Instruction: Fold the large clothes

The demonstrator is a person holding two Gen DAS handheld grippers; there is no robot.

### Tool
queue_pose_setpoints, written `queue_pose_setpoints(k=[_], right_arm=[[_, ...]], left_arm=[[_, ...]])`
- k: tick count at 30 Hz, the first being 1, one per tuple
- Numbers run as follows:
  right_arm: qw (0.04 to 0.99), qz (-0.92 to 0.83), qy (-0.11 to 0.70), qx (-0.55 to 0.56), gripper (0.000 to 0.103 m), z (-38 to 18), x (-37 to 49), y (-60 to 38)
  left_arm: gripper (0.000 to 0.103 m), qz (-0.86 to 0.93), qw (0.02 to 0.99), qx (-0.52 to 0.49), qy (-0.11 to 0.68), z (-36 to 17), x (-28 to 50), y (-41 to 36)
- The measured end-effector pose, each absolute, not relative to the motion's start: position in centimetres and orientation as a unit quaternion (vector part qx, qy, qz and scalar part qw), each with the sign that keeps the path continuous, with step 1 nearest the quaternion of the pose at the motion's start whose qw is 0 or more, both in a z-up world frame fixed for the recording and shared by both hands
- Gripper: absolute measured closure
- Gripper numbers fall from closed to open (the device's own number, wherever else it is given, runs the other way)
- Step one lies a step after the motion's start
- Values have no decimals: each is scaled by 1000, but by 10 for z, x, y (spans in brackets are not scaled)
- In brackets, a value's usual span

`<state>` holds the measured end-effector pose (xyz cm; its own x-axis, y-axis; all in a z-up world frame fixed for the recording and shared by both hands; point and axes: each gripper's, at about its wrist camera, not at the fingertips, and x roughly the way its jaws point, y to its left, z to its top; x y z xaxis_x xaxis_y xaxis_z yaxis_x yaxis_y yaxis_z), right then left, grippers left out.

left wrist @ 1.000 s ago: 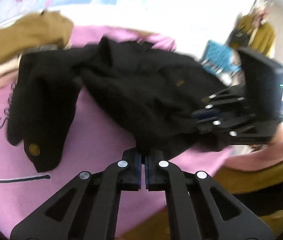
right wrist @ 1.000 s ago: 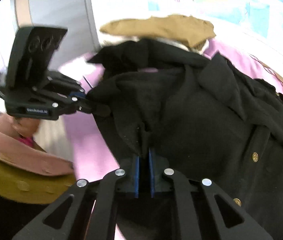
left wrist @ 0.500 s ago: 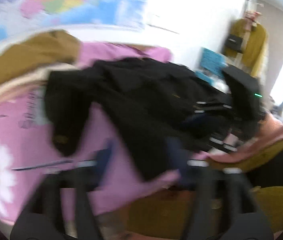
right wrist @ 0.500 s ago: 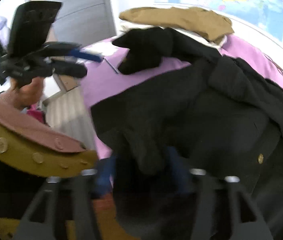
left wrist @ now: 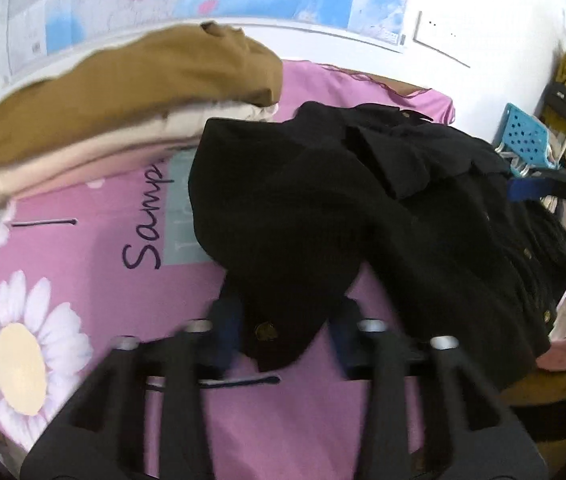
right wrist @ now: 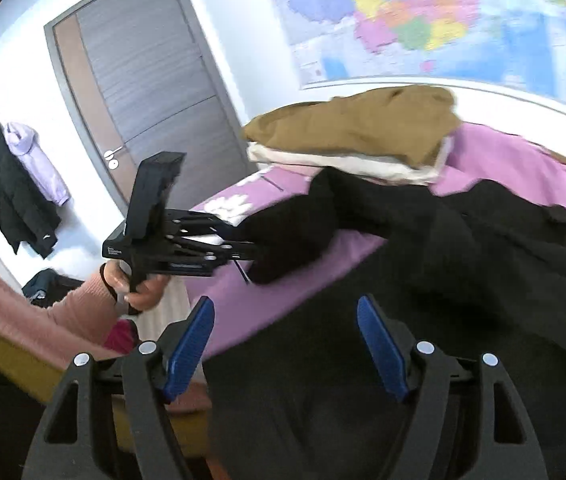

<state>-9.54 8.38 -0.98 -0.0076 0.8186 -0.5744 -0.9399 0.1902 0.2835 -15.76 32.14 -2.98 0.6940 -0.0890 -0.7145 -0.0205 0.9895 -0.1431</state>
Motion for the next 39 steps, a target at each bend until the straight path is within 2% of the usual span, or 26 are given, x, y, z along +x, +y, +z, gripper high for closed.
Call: queue_pose_setpoints(k=[6, 10, 11, 13, 14, 15, 17, 18, 19, 24, 26, 29, 31, 32, 33, 34, 35, 37, 39], right_arm=[[674, 639, 353, -112, 30, -34, -96, 173], [664, 643, 371, -86, 31, -40, -88, 209], [662, 645, 375, -71, 36, -42, -84, 216], [661, 641, 384, -68, 62, -44, -79, 226], [652, 643, 396, -72, 90, -46, -77, 230], [644, 647, 402, -69, 94, -46, -75, 229], [632, 661, 403, -51, 99, -33, -73, 218], [633, 664, 396, -44, 99, -23, -72, 210], [632, 672, 385, -29, 100, -5, -66, 197], [670, 673, 311, 37, 101, 88, -38, 117], [685, 667, 286, 61, 101, 115, -25, 87], [747, 610, 257, 63, 101, 137, -5, 41], [767, 577, 275, 60, 97, 127, 3, 25], [770, 566, 290, 56, 90, 118, 6, 21], [772, 555, 308, 43, 69, 103, 8, 20], [774, 541, 329, 24, 55, 84, 7, 20], [776, 527, 346, 2, 32, 66, 3, 22], [778, 502, 375, -46, 28, 26, -4, 33], [775, 478, 406, -76, 17, -6, -7, 39]], left_arm=[[84, -43, 927, -103, 359, -1, -171, 346], [84, -56, 927, -105, 356, 11, -175, 357], [84, -53, 927, -101, 358, 12, -175, 358], [83, -48, 925, -100, 362, 13, -173, 360], [83, -43, 926, -101, 362, 14, -173, 362], [79, -45, 927, -110, 357, 16, -175, 368], [63, -51, 930, -128, 340, 22, -181, 376], [50, -56, 935, -140, 321, 29, -188, 381], [44, -60, 939, -145, 306, 35, -193, 384], [32, -61, 950, -134, 275, 54, -193, 381], [30, -73, 951, -127, 272, 55, -184, 372], [20, -81, 949, -101, 288, 48, -161, 347], [19, -81, 943, -74, 314, 34, -138, 326], [19, -83, 938, -70, 328, 27, -129, 320], [19, -84, 933, -64, 343, 19, -119, 313], [19, -85, 931, -63, 350, 15, -115, 310], [19, -88, 926, -65, 361, 9, -107, 308], [19, -89, 922, -72, 371, 3, -100, 308], [19, -92, 919, -82, 374, 0, -97, 310]])
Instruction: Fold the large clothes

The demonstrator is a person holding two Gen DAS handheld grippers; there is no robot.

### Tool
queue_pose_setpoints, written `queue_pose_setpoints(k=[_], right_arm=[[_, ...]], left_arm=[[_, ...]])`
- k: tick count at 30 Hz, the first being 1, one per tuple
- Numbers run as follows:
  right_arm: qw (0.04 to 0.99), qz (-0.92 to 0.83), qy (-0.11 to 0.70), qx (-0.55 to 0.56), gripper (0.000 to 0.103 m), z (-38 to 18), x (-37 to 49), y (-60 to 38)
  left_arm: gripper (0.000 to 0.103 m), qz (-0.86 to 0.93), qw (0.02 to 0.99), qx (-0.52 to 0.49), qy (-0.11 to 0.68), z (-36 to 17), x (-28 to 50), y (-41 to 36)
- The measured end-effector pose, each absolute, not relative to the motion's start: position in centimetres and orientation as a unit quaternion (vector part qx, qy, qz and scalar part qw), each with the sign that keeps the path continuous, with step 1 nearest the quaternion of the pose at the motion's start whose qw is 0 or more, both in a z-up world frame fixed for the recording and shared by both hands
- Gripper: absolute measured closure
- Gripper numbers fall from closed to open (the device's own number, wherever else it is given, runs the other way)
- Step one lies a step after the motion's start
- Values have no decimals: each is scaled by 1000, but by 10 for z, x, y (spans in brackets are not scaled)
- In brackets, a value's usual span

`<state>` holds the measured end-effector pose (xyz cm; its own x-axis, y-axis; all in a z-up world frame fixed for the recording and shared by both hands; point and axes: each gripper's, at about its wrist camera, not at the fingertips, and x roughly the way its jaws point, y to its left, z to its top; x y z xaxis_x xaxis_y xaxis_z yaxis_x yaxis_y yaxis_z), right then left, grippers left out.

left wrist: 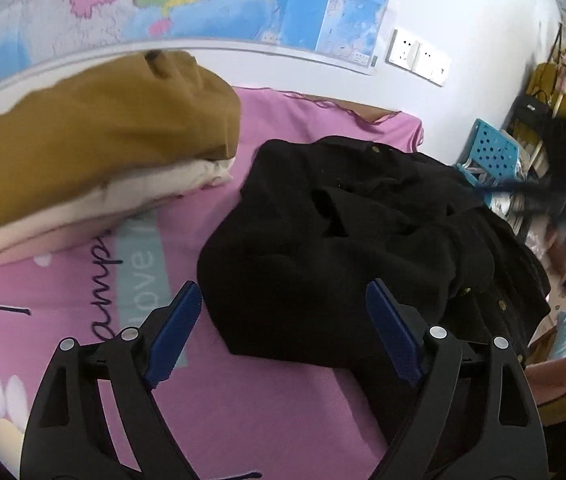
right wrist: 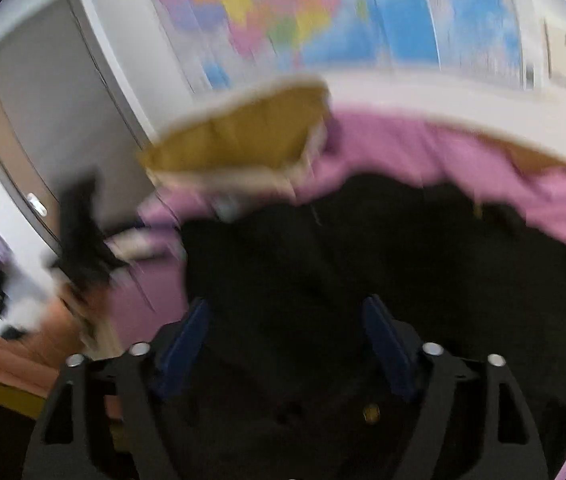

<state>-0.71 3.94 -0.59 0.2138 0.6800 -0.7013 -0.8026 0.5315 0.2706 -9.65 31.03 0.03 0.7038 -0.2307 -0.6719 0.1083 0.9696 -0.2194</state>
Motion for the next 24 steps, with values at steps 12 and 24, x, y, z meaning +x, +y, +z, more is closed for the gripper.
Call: queue_pose_setpoints(k=[12, 24], right_arm=[[718, 596, 341, 113, 97, 62, 1, 12], [810, 373, 404, 203, 92, 27, 69, -129]], left_arm=[[16, -67, 925, -123, 354, 14, -105, 336], [15, -116, 914, -76, 381, 0, -66, 287]])
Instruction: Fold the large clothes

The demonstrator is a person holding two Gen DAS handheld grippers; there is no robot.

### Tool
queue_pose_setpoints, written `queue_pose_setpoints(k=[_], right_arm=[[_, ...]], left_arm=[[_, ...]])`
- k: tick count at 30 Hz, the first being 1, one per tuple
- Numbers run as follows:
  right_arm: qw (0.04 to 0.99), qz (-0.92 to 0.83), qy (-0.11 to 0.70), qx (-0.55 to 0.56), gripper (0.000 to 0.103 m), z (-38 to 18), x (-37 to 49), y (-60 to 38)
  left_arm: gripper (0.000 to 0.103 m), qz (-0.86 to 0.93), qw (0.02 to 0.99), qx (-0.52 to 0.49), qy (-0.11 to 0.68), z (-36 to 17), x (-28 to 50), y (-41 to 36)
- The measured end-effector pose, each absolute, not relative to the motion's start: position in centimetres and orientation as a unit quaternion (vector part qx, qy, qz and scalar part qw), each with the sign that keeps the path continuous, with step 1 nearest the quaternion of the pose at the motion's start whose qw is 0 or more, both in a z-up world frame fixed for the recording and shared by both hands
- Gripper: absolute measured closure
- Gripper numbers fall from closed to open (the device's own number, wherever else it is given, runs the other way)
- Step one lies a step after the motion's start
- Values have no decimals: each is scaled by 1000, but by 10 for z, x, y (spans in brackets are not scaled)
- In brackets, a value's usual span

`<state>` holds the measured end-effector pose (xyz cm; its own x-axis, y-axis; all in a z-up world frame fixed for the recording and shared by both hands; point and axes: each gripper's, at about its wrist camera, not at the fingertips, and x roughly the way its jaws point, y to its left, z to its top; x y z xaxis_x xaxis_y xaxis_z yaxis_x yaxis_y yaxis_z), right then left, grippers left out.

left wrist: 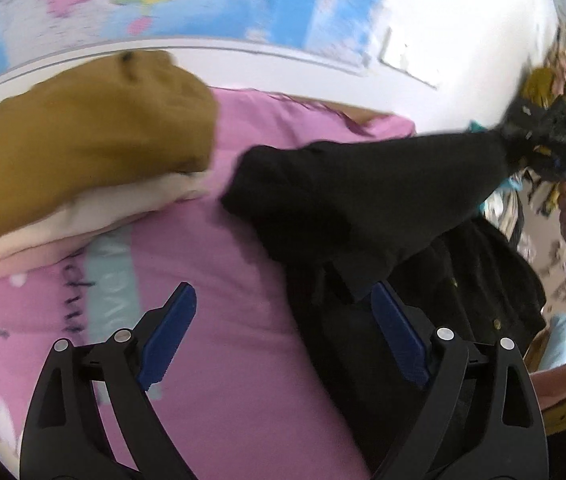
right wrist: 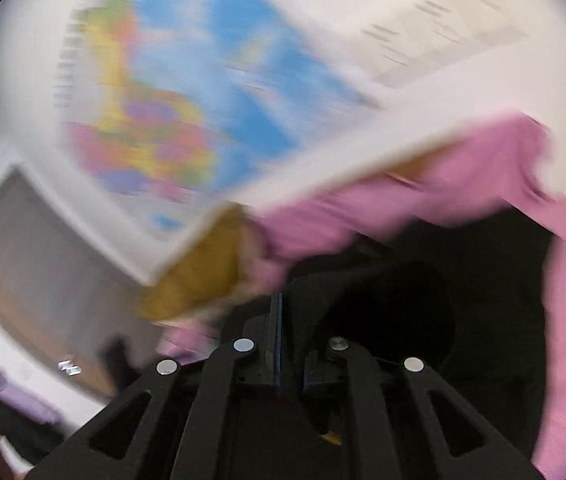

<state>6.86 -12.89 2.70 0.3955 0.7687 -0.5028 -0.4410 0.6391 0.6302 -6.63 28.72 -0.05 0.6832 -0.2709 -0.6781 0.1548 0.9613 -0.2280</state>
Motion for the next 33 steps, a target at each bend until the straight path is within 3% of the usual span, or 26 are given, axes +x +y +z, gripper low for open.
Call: queue_pose_setpoints(k=[2, 5, 7, 9, 12, 16, 17, 18, 20, 26, 30, 31, 33], right_arm=[[806, 335, 447, 194, 84, -3, 71, -145], [811, 288, 489, 140, 54, -38, 60, -154], [828, 272, 478, 105, 47, -39, 48, -157], [841, 279, 452, 100, 26, -32, 40, -161], [868, 296, 396, 55, 9, -19, 22, -161], [847, 321, 423, 15, 9, -31, 30, -128], [841, 328, 430, 10, 17, -38, 34, -122], [835, 339, 433, 10, 52, -42, 37, -117], [826, 357, 436, 23, 97, -40, 42, -116], [886, 317, 335, 51, 97, 26, 61, -150], [890, 278, 357, 48, 95, 17, 94, -162], [874, 285, 388, 63, 93, 1, 107, -164], [861, 263, 430, 74, 77, -26, 122, -165]], left_arm=[[16, -130, 913, -66, 382, -2, -55, 275], [21, -139, 911, -49, 385, -4, -34, 258], [24, -141, 910, -45, 388, -5, -21, 252], [27, -142, 908, -56, 391, -4, -8, 250], [27, -140, 907, -61, 393, -2, 5, 248], [27, -134, 904, -51, 404, -5, 16, 237], [27, -128, 902, -45, 409, -7, 18, 234], [27, -122, 902, -41, 413, -8, 19, 232], [27, -115, 901, -40, 416, -7, 21, 229], [28, -120, 919, -60, 370, 26, 15, 225], [27, -141, 917, -34, 372, 25, 25, 198], [27, -142, 914, -27, 380, 20, 30, 192], [27, -147, 901, -26, 408, 4, 43, 184]])
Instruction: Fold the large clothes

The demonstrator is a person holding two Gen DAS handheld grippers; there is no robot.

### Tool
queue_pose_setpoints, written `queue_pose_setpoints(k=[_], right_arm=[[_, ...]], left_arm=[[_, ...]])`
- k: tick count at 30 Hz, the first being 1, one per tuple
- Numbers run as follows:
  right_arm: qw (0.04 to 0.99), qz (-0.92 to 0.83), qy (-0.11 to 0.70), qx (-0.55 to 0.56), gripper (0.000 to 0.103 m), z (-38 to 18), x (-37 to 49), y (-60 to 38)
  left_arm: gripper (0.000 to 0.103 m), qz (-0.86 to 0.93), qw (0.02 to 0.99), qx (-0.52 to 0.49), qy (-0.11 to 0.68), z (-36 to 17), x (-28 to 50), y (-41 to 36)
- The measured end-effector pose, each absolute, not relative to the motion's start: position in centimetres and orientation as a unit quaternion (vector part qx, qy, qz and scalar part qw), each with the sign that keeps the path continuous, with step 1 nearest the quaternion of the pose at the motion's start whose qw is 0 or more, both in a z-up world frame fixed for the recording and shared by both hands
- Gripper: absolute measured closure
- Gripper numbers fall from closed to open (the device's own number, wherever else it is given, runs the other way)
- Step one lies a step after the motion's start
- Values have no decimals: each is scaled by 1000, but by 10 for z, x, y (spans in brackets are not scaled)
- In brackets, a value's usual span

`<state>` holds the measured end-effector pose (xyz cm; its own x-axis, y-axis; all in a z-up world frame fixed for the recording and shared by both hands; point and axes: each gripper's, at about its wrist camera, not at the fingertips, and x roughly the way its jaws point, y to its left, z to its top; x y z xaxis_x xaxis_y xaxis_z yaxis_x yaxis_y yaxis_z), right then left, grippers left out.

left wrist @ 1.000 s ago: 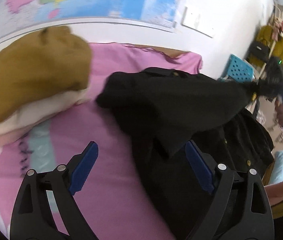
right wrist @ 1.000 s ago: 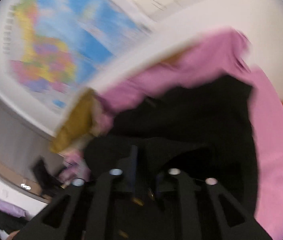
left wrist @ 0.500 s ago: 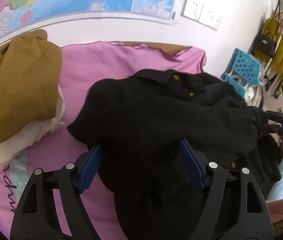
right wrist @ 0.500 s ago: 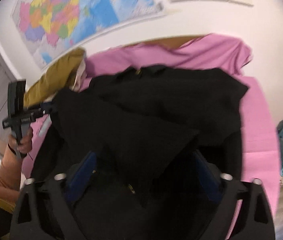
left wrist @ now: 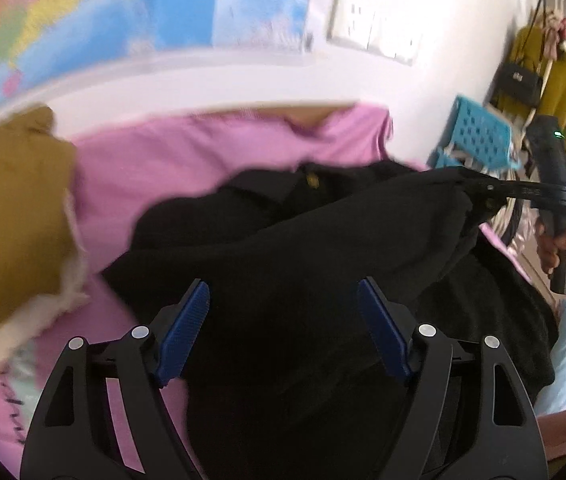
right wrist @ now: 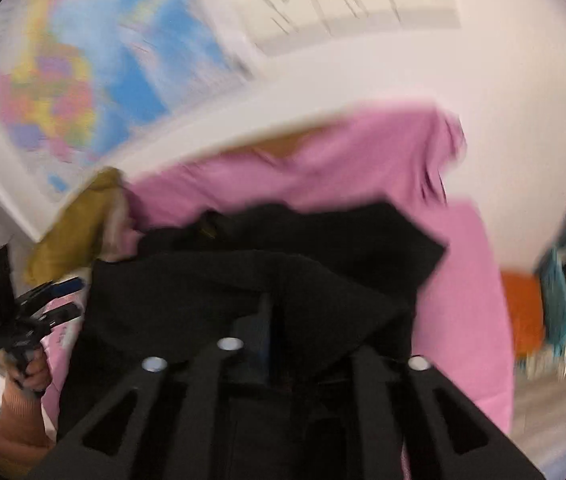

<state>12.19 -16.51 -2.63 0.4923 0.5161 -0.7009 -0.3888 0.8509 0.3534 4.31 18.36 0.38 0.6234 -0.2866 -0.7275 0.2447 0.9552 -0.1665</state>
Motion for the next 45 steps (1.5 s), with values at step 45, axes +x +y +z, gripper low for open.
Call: queue_pose_setpoints(k=[45], right_arm=[[849, 275, 451, -4, 51, -57, 97, -142]], left_arm=[[15, -44, 895, 1, 443, -18, 10, 187]])
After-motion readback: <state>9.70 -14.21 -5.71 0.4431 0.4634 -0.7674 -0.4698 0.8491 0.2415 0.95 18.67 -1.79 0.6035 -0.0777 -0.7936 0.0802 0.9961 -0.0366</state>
